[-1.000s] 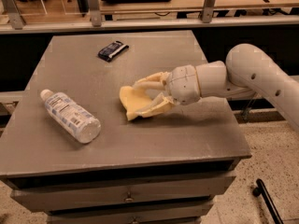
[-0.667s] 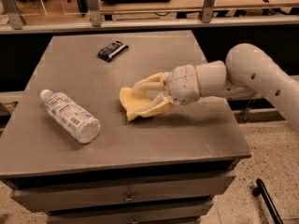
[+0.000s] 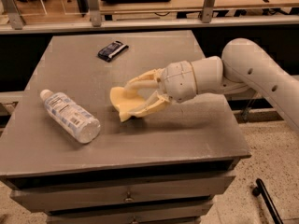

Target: Move sponge near blue plastic bottle

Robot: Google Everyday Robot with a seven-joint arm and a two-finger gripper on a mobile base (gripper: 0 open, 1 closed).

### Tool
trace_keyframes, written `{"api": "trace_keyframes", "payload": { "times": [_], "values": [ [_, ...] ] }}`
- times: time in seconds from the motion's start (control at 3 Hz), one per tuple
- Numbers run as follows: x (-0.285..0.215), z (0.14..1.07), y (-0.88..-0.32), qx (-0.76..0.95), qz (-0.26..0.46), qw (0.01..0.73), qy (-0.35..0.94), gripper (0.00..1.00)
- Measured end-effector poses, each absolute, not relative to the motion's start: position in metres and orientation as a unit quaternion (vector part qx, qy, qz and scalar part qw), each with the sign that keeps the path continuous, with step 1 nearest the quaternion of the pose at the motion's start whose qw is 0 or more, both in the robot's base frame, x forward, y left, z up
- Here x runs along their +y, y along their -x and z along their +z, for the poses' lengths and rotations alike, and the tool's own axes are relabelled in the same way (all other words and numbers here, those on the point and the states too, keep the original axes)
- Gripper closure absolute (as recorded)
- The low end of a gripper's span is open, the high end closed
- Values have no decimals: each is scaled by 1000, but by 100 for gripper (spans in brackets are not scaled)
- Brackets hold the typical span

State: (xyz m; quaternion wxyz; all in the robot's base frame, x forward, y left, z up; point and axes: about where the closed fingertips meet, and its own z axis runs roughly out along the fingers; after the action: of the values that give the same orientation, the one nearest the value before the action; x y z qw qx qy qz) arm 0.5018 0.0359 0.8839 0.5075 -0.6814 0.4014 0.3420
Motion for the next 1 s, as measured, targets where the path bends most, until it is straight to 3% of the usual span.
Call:
{"api": "trace_keyframes", "payload": {
  "times": [0.33,0.67,1.0],
  "values": [
    [52,889,-492,378,351,497,698,100],
    [68,888,-486,365,363,480,711,82],
    [81,888,-480,349,379,471,716,51]
  ]
}}
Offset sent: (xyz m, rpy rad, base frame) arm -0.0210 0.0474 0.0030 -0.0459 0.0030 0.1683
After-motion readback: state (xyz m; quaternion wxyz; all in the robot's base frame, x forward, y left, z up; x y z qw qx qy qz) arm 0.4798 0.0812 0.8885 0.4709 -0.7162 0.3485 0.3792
